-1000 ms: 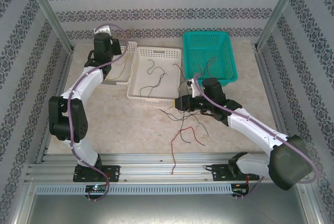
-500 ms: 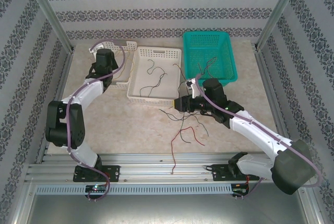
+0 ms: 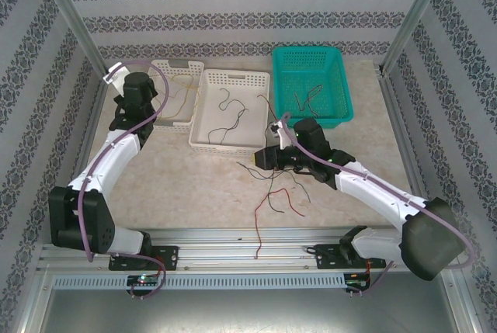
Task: Untangle the cables
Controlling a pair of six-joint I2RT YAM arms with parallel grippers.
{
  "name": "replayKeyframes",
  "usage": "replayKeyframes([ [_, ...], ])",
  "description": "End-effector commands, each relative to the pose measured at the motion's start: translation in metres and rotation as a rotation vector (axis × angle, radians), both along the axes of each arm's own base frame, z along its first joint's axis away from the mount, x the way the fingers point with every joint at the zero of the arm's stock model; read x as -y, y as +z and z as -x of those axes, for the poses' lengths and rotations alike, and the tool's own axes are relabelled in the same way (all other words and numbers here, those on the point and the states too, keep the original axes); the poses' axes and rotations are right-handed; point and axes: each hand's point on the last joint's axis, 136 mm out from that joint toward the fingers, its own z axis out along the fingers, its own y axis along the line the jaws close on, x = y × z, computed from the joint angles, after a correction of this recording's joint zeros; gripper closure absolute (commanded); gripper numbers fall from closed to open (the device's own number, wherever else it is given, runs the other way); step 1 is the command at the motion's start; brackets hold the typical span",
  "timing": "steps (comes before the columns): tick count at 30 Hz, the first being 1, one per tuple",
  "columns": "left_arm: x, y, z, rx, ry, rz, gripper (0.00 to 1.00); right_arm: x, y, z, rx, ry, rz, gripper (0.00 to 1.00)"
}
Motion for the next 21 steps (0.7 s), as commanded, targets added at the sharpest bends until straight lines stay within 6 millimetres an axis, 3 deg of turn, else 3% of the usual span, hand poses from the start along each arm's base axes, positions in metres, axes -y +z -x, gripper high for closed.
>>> replayKeyframes([
  [1, -0.005, -0.013, -0.004, -0.070, 0.039, 0.002, 1.00, -0.012, 0.018, -0.004, 0.040, 0.024, -0.032, 0.55],
  [6, -0.002, -0.016, -0.026, -0.110, 0.023, -0.020, 1.00, -0.014, 0.014, -0.002, 0.032, 0.029, -0.023, 0.55],
  [10, 0.005, -0.033, -0.053, -0.192, 0.010, -0.046, 1.00, -0.018, 0.009, -0.001, 0.017, 0.036, -0.019, 0.55],
  [15, 0.014, -0.072, -0.076, -0.289, 0.002, -0.049, 1.00, -0.027, 0.006, -0.001, 0.006, 0.054, -0.017, 0.55],
  [21, 0.026, -0.124, -0.085, -0.396, -0.016, -0.032, 1.00, -0.032, 0.002, -0.002, -0.005, 0.065, -0.005, 0.55],
])
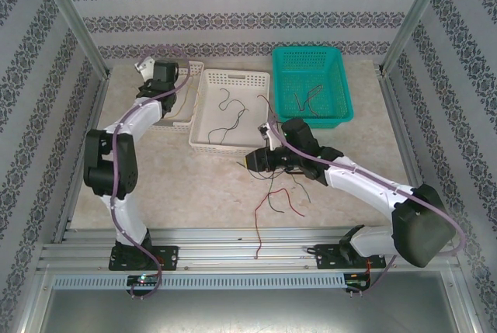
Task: Untangle the cables
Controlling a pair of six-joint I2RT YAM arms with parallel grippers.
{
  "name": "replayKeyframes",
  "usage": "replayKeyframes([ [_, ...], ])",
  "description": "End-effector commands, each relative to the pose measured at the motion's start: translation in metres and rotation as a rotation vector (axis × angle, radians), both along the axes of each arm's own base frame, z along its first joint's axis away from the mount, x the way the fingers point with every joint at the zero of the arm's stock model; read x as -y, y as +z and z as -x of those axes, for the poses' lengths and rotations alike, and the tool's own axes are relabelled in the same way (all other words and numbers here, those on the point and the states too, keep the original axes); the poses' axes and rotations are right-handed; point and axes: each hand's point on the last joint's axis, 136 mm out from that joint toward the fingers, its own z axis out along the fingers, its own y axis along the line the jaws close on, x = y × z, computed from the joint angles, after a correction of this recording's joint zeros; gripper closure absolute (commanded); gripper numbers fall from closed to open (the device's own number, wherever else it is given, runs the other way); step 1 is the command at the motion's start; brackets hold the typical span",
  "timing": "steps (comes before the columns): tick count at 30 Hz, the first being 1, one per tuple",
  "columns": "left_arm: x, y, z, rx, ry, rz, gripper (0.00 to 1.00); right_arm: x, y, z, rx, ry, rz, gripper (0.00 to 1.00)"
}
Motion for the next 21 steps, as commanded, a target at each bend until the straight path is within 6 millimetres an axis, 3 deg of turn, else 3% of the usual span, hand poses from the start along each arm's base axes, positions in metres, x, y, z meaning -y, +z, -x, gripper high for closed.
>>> replayKeyframes([
  [1, 0.007, -0.021, 0.003, -0.066, 0.000, 0.015, 1.00, -0.009, 0.012, -0.005, 0.027, 0.009, -0.025, 0.55],
  [6, 0.012, -0.044, -0.002, -0.117, -0.021, 0.034, 0.79, -0.010, 0.013, -0.005, 0.025, 0.014, -0.026, 0.55],
  [9, 0.014, -0.047, 0.000, -0.117, -0.019, 0.060, 0.69, -0.009, 0.013, -0.005, 0.025, 0.010, -0.025, 0.55],
  [12, 0.016, -0.045, 0.003, -0.113, -0.016, 0.084, 0.47, -0.010, 0.012, -0.005, 0.020, 0.009, -0.024, 0.55],
  [13, 0.016, -0.043, 0.005, -0.108, -0.013, 0.089, 0.39, -0.010, 0.013, -0.005, 0.018, 0.009, -0.026, 0.55],
  [17, 0.016, -0.021, 0.010, -0.057, -0.016, 0.104, 0.22, -0.008, 0.010, -0.003, 0.012, 0.006, -0.018, 0.54],
  [21, 0.012, 0.022, 0.017, 0.022, -0.006, 0.109, 0.03, -0.002, 0.008, -0.005, 0.006, -0.028, 0.009, 0.52],
])
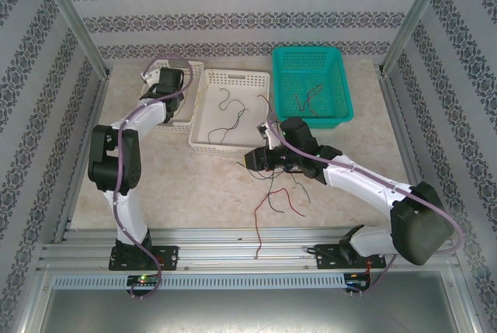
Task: Untangle the cables
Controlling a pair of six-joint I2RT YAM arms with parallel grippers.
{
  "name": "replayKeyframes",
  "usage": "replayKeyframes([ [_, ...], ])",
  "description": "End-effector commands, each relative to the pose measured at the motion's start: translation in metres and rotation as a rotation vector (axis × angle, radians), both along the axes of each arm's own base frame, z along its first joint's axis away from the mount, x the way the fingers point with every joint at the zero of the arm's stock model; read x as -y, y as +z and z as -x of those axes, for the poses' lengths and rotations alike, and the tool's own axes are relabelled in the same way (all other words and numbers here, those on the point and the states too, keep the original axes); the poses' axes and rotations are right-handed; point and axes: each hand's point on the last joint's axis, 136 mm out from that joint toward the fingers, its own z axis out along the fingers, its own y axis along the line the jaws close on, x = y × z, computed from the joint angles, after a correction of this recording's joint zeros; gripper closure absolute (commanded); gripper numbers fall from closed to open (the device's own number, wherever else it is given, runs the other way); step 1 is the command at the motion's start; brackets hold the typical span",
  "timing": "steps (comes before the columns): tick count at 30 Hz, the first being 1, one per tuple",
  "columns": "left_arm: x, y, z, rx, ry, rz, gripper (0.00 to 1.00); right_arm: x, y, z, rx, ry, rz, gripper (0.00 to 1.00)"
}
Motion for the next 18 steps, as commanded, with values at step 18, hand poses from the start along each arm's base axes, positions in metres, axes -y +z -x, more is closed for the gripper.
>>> replayKeyframes([
  [18, 0.036, 0.118, 0.098, 0.163, -0.126, 0.196, 0.00, 0.104, -0.049, -0.022, -0.085, -0.437, 0.228, 0.43],
])
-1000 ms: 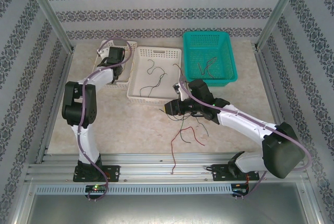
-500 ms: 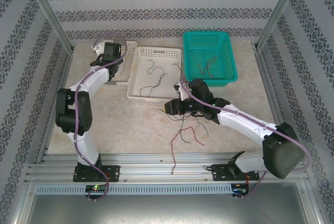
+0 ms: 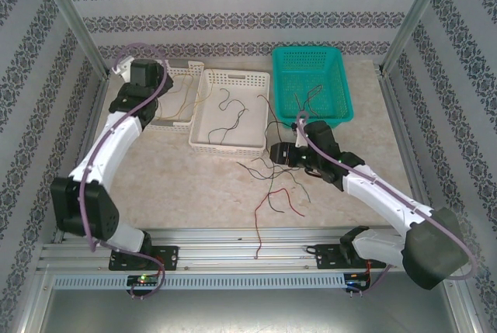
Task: Untangle the cables
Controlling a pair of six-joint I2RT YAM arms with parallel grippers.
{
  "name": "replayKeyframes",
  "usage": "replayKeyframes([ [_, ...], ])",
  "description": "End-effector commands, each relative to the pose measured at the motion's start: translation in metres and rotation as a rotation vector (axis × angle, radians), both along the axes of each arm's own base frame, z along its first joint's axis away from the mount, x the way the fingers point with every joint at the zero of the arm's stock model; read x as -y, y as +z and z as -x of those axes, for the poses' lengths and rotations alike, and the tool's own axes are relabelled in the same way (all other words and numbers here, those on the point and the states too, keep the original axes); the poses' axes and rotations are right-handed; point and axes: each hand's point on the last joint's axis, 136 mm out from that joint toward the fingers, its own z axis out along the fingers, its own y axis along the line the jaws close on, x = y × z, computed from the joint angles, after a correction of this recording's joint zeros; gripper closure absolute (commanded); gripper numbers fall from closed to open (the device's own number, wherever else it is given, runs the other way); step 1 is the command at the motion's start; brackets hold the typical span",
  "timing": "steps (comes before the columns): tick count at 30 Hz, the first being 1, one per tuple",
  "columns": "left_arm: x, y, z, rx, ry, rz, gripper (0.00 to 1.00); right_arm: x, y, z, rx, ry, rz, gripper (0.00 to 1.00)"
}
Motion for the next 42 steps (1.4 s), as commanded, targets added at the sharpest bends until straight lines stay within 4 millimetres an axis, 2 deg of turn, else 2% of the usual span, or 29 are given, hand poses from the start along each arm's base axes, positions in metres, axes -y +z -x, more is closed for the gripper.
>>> replayKeyframes([
  [1, 0.031, -0.008, 0.026, -0.042, -0.096, 0.032, 0.00, 0.010, -0.028, 0.006, -0.064, -0.032, 0.071, 0.43],
  [4, 0.054, -0.014, 0.045, -0.057, -0.172, 0.015, 0.00, -0.006, -0.040, 0.011, -0.079, 0.021, 0.069, 0.43],
  [7, 0.061, -0.012, 0.063, -0.061, -0.216, 0.011, 0.00, -0.008, -0.059, 0.010, -0.117, 0.027, 0.124, 0.43],
  [9, 0.069, -0.013, 0.073, -0.069, -0.267, 0.035, 0.00, -0.016, -0.067, 0.009, -0.134, 0.047, 0.111, 0.45],
  [11, 0.073, -0.016, 0.082, -0.103, -0.303, 0.039, 0.00, -0.023, -0.072, 0.006, -0.138, 0.068, 0.111, 0.59],
  [13, 0.078, -0.015, 0.090, -0.123, -0.351, 0.039, 0.00, -0.022, -0.070, 0.002, -0.136, 0.061, 0.135, 0.86],
  [14, 0.079, -0.016, 0.093, -0.133, -0.367, 0.042, 0.00, -0.021, -0.066, 0.001, -0.128, 0.055, 0.138, 0.94],
  [15, 0.082, -0.015, 0.097, -0.140, -0.390, 0.041, 0.00, -0.019, -0.056, 0.000, -0.103, 0.048, 0.132, 1.00],
  [18, 0.079, -0.017, 0.109, -0.178, -0.421, 0.002, 0.00, -0.012, -0.020, 0.000, -0.016, 0.027, 0.134, 1.00],
  [23, 0.066, -0.020, 0.123, -0.093, -0.381, -0.020, 0.00, -0.005, 0.058, 0.003, 0.144, 0.020, 0.142, 1.00],
  [25, 0.063, -0.027, 0.126, -0.098, -0.370, -0.022, 0.00, -0.013, 0.094, 0.005, 0.193, 0.047, 0.104, 1.00],
  [28, 0.063, -0.024, 0.127, -0.101, -0.376, -0.025, 0.00, -0.035, 0.139, 0.008, 0.244, 0.121, 0.045, 1.00],
  [31, 0.057, -0.018, 0.129, -0.076, -0.351, -0.042, 0.00, -0.063, 0.175, 0.006, 0.284, 0.195, -0.010, 1.00],
  [34, 0.052, -0.014, 0.133, -0.052, -0.335, -0.052, 0.00, -0.087, 0.201, -0.004, 0.312, 0.241, -0.054, 1.00],
  [36, 0.051, -0.013, 0.134, -0.046, -0.332, -0.058, 0.00, -0.100, 0.209, -0.014, 0.319, 0.261, -0.074, 1.00],
  [38, 0.050, -0.012, 0.134, -0.046, -0.330, -0.065, 0.00, -0.115, 0.211, -0.025, 0.312, 0.285, -0.081, 1.00],
  [42, 0.049, -0.013, 0.135, -0.050, -0.329, -0.071, 0.00, -0.140, 0.195, -0.048, 0.265, 0.316, -0.094, 1.00],
])
